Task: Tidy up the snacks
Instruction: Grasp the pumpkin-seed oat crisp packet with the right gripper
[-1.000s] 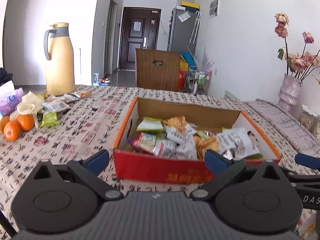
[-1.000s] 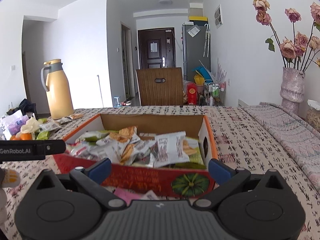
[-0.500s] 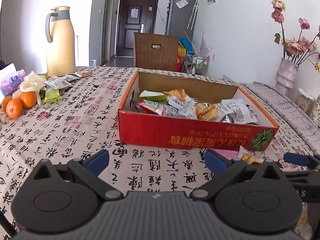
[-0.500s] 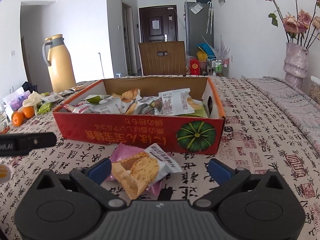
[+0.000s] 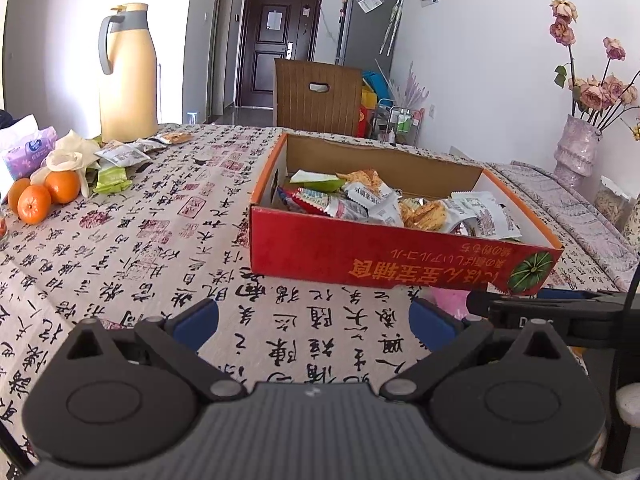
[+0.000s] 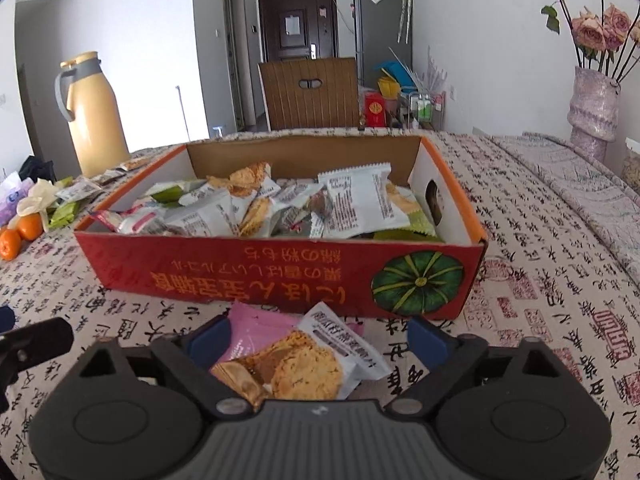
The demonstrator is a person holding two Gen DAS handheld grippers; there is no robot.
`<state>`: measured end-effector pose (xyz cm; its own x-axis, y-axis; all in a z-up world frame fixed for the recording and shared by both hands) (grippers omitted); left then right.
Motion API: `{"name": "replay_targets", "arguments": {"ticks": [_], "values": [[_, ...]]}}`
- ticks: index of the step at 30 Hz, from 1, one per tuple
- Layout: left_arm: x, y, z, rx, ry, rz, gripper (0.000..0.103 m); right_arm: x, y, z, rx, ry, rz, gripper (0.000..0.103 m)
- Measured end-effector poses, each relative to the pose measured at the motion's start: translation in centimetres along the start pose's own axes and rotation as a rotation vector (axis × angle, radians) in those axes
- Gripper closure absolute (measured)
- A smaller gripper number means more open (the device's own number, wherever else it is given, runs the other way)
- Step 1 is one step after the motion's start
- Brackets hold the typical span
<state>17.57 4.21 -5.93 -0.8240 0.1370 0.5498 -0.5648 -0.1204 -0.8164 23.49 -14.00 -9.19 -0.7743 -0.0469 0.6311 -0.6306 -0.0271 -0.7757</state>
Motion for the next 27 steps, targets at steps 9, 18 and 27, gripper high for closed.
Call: {"name": "replay_targets", "arguments": {"ticks": [9,18,27], "values": [[-0.3,0.4,-0.3,0.014,0.005,-0.014,0.0,0.0,1.5,0.3,-0.008,-0.012,-0.023,0.037],[-0.5,0.7,-0.2,0.021,0.005,-0.028,0.0,1.7,2.6,0.4,-0.017,-0.053,-0.009,0.045],[-0.5,0.9,0.4,0.01,0.01,-0.036,0.0,3.3,4.9,-0.4,0.024,-0.08,-0.033,0.039]]}}
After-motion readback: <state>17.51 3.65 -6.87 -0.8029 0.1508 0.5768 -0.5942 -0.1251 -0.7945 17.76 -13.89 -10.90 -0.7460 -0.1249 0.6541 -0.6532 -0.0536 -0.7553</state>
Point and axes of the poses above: each gripper's, at about its wrist camera, not at the fingertips, and x roughly against the way its jaws point, z to its right, y to its underside, the point moved 10 cm from there along -x, roughly the way its jaws point, and after that the axes turned 7 degrees about y, right-handed, at the moved point
